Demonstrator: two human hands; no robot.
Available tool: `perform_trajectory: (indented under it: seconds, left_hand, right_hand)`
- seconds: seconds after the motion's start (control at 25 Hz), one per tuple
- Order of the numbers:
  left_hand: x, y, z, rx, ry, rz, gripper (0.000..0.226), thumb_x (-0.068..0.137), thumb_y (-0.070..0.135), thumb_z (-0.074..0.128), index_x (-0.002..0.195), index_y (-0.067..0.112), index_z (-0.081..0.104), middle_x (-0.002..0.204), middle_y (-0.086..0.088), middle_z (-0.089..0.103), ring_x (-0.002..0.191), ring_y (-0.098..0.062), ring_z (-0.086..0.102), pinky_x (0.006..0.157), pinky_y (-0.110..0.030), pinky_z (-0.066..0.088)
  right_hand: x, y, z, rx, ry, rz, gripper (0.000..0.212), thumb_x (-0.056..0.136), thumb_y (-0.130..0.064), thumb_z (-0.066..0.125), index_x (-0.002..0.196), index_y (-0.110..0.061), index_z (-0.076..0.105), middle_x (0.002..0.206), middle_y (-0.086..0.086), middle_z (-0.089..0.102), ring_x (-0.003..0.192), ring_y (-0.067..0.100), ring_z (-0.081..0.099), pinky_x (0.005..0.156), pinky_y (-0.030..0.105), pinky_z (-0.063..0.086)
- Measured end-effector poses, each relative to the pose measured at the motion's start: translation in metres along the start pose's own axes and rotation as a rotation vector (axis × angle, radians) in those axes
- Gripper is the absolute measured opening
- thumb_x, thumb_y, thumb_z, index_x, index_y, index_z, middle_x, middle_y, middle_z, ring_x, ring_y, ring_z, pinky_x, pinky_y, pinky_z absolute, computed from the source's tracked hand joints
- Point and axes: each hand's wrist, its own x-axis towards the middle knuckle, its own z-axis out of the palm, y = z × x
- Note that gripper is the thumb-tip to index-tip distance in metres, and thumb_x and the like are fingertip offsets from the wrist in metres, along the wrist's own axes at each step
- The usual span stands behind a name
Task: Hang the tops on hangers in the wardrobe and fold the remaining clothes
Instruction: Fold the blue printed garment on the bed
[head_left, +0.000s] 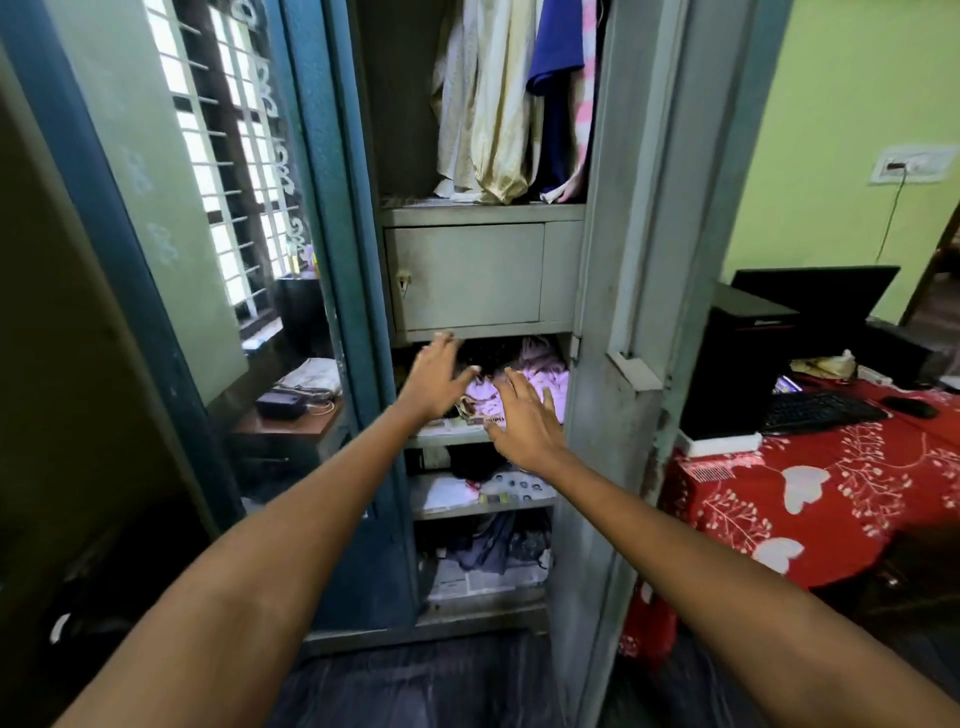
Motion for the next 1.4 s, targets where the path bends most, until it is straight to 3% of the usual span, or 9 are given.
perform_trajectory:
  seconds: [0.16, 0.36, 0.56, 0.68, 0.84, 0.92, 1.08, 1.2, 1.4]
  left_hand:
    - [-0.034, 0.098, 0.022, -0.180, -0.029, 0.168, 0.051, 0.095, 0.027, 0.051, 0.138, 0.001, 0.040, 0.150, -0.015, 0.032, 0.141, -0.025, 0.025, 0.114, -0.035, 0.015]
    - [-0.052, 0.197, 0.041, -0.365, -0.006, 0.189, 0.057, 0.094, 0.031, 0.052, 0.142, 0.005, 0.035, 0.151, -0.012, 0.029, 0.142, -0.022, 0.023, 0.117, -0.038, 0.015]
    - [-0.060, 0.243, 0.054, -0.456, -0.028, -0.045, 0.073, 0.089, 0.025, 0.061, 0.147, 0.008, 0.020, 0.155, -0.010, 0.018, 0.142, -0.024, 0.019, 0.116, -0.038, 0.020]
    - [-0.064, 0.246, 0.058, -0.532, -0.054, -0.085, 0.072, 0.086, 0.018, 0.062, 0.147, 0.011, 0.023, 0.149, -0.010, 0.033, 0.134, -0.027, 0.035, 0.110, -0.040, 0.031]
    - [-0.063, 0.235, 0.057, -0.693, -0.043, -0.088, 0.062, 0.083, 0.006, 0.062, 0.139, 0.008, 0.034, 0.133, -0.011, 0.048, 0.119, -0.026, 0.050, 0.100, -0.034, 0.042]
    - [-0.059, 0.225, 0.056, -0.698, 0.019, -0.131, 0.055, 0.081, 0.007, 0.063, 0.132, 0.008, 0.040, 0.127, -0.011, 0.048, 0.115, -0.025, 0.051, 0.096, -0.033, 0.043]
    - [-0.057, 0.189, 0.050, -0.664, 0.160, -0.194, 0.046, 0.082, 0.011, 0.063, 0.123, 0.004, 0.042, 0.121, -0.012, 0.050, 0.110, -0.025, 0.050, 0.095, -0.038, 0.044]
    - [-0.055, 0.154, 0.038, -0.599, 0.233, -0.251, 0.040, 0.085, 0.015, 0.061, 0.118, 0.006, 0.042, 0.119, -0.012, 0.050, 0.106, -0.025, 0.052, 0.091, -0.039, 0.046]
    - [-0.043, 0.087, 0.013, -0.549, 0.284, -0.299, 0.029, 0.091, 0.014, 0.056, 0.115, 0.005, 0.043, 0.113, -0.012, 0.053, 0.101, -0.021, 0.053, 0.090, -0.038, 0.047]
  right_hand:
    - [-0.091, 0.033, -0.007, 0.002, 0.407, -0.100, 0.043, 0.077, -0.017, 0.052, 0.118, -0.005, 0.051, 0.136, 0.017, 0.046, 0.133, 0.030, 0.036, 0.116, 0.051, 0.009]
    - [-0.149, 0.073, -0.031, 0.030, 0.747, 0.035, 0.055, 0.071, -0.020, 0.052, 0.123, -0.004, 0.045, 0.139, 0.015, 0.039, 0.129, 0.028, 0.035, 0.111, 0.044, 0.016]
    - [-0.145, 0.095, -0.046, 0.628, 0.354, 0.314, 0.086, 0.078, 0.000, 0.059, 0.149, -0.005, 0.010, 0.151, 0.015, 0.028, 0.135, 0.026, 0.035, 0.107, 0.036, 0.035]
    - [-0.138, 0.089, -0.045, 0.849, 0.300, 0.335, 0.071, 0.081, -0.010, 0.057, 0.144, -0.008, 0.023, 0.134, 0.016, 0.047, 0.106, 0.023, 0.055, 0.085, 0.043, 0.049]
    - [-0.133, 0.069, -0.044, 0.987, 0.311, 0.417, 0.061, 0.073, -0.029, 0.054, 0.128, -0.006, 0.041, 0.113, 0.008, 0.055, 0.106, 0.025, 0.056, 0.089, 0.043, 0.049]
    - [-0.129, 0.061, -0.042, 0.871, 0.272, 0.374, 0.058, 0.070, -0.030, 0.052, 0.124, -0.010, 0.042, 0.112, 0.008, 0.057, 0.102, 0.025, 0.058, 0.084, 0.043, 0.051]
    - [-0.118, 0.047, -0.028, 0.671, 0.174, 0.252, 0.059, 0.077, -0.001, 0.056, 0.132, -0.015, 0.039, 0.121, 0.003, 0.055, 0.107, 0.018, 0.055, 0.085, 0.033, 0.049]
    - [-0.098, 0.029, -0.012, 0.490, 0.134, 0.129, 0.054, 0.074, -0.003, 0.055, 0.126, -0.011, 0.044, 0.121, 0.007, 0.055, 0.116, 0.027, 0.051, 0.089, 0.040, 0.049]
    - [-0.043, 0.000, -0.007, 0.023, 0.173, 0.027, 0.061, 0.082, -0.015, 0.058, 0.138, -0.006, 0.035, 0.153, 0.012, 0.022, 0.142, 0.028, 0.014, 0.114, 0.043, 0.017]
